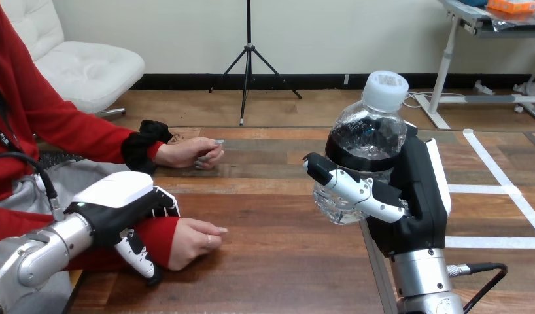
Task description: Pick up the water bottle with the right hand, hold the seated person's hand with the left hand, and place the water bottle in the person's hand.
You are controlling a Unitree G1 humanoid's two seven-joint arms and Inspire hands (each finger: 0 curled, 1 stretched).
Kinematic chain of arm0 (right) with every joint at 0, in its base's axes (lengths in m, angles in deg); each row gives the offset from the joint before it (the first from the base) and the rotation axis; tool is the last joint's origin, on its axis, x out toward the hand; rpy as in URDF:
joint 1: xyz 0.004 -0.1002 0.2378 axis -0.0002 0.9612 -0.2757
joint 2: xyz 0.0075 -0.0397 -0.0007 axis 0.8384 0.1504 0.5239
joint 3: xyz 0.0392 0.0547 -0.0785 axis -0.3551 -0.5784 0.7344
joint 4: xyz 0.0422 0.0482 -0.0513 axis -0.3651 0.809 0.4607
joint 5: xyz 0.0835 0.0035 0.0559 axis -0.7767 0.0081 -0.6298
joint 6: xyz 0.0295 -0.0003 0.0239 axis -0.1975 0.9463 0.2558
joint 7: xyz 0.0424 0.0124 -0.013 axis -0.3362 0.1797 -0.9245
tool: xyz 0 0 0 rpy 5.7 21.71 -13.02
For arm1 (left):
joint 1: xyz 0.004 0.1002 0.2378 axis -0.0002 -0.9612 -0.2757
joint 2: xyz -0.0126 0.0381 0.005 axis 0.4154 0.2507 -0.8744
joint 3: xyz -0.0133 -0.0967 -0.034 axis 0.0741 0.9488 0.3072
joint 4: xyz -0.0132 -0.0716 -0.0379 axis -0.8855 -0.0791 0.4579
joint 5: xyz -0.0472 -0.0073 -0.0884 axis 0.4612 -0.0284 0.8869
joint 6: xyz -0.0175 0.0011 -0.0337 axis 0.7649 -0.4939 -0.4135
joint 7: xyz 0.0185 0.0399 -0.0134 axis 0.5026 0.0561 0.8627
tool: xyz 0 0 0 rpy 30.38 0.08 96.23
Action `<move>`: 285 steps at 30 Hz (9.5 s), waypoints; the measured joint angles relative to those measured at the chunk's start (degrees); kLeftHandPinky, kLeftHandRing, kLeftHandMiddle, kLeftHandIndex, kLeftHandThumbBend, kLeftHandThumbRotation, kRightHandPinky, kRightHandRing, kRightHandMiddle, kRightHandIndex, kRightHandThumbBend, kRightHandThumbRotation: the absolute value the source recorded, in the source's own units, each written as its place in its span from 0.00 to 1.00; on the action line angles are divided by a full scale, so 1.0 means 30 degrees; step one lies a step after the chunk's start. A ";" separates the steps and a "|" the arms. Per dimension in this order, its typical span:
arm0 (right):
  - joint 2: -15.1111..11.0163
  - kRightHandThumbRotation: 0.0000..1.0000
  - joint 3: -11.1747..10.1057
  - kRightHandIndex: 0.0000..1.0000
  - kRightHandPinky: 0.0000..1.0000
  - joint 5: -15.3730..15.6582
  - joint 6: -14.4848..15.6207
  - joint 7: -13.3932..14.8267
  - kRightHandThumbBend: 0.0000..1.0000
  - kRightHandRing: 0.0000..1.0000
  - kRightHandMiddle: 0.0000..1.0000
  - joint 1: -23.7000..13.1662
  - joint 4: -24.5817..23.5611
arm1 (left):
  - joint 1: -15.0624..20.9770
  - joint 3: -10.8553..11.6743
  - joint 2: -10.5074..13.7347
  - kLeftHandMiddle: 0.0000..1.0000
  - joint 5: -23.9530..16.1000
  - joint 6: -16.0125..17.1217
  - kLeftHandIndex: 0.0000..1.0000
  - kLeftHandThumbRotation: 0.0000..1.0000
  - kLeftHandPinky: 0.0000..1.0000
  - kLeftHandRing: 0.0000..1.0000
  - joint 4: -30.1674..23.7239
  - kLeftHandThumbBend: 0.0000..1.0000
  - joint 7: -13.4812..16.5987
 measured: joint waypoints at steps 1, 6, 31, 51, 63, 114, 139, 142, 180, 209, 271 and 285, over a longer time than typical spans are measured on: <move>0.0000 0.00 0.0006 0.26 0.21 0.0007 0.0022 0.0028 0.68 0.24 0.28 0.0000 -0.0001 | 0.0000 0.0000 -0.0009 0.49 0.0000 0.0001 0.49 0.00 0.44 0.45 -0.0017 1.00 -0.0013; 0.0000 0.00 0.0011 0.26 0.21 -0.0012 0.0194 0.0075 0.67 0.24 0.27 0.0000 -0.0015 | 0.0005 0.0003 -0.0036 0.47 0.0008 0.0002 0.47 0.00 0.40 0.42 -0.0079 0.99 -0.0163; -0.0004 0.00 0.0008 0.26 0.19 0.0558 0.0405 0.0211 0.67 0.23 0.27 -0.0023 0.0013 | -0.0033 0.0144 -0.0175 0.41 0.1476 0.0029 0.42 0.00 0.29 0.34 -0.0993 0.95 -0.1791; 0.0025 0.00 -0.0009 0.27 0.18 0.0573 0.0412 0.0392 0.67 0.21 0.27 -0.0345 0.0928 | -0.0174 0.0612 -0.0131 0.39 0.2299 -0.0458 0.41 0.00 0.28 0.33 -0.2910 0.96 -0.2266; 0.0051 0.00 0.0037 0.28 0.18 0.0582 0.0409 0.0567 0.69 0.22 0.28 -0.1204 0.2598 | -0.0748 0.0971 0.0039 0.37 0.2438 -0.0630 0.39 0.00 0.26 0.31 -0.3989 0.96 -0.2449; 0.0065 0.00 0.2309 0.29 0.17 0.2195 -0.2599 0.1842 0.71 0.22 0.28 -0.3216 0.8521 | -0.3612 0.2052 0.0514 0.36 0.4524 -0.3191 0.37 0.00 0.23 0.29 -1.0508 0.98 -0.5946; 0.0041 0.00 0.2986 0.29 0.16 0.2190 -0.4202 0.2069 0.71 0.21 0.27 -0.3380 0.9559 | -0.4076 0.2062 0.0453 0.39 0.5693 -0.4315 0.41 0.00 0.27 0.32 -1.2195 0.97 -0.7631; 0.0034 0.00 0.3066 0.29 0.16 0.2095 -0.4431 0.1921 0.72 0.21 0.27 -0.3395 0.9717 | -0.4097 0.2062 0.0458 0.40 0.5936 -0.4266 0.43 0.00 0.28 0.34 -1.2281 0.97 -0.7827; -0.0068 0.00 0.4100 0.29 0.19 0.1714 -0.7256 0.0919 0.75 0.25 0.29 -0.3429 1.1206 | -0.4097 0.2062 0.0654 0.43 0.5996 -0.2091 0.46 0.00 0.34 0.38 -1.2277 0.60 -0.8016; -0.0087 0.00 0.4270 0.30 0.20 0.1661 -0.8354 0.0752 0.75 0.25 0.30 -0.3429 1.2677 | -0.4105 0.2062 0.0800 0.43 0.5995 -0.2440 0.46 0.00 0.34 0.38 -1.2301 0.62 -0.8807; -0.0191 0.00 0.4766 0.30 0.19 -0.2203 -0.9134 -0.2083 0.73 0.23 0.27 -0.3429 1.3234 | -0.4103 0.3016 0.0837 0.59 0.9322 -0.2671 0.63 0.37 0.45 0.51 -1.4707 1.00 -1.0964; -0.0191 0.00 0.4736 0.30 0.19 -0.2510 -0.9348 -0.2267 0.73 0.24 0.27 -0.3429 1.3241 | -0.4104 0.3215 0.0836 0.59 0.9510 -0.2932 0.63 0.33 0.47 0.52 -1.5234 1.00 -1.1054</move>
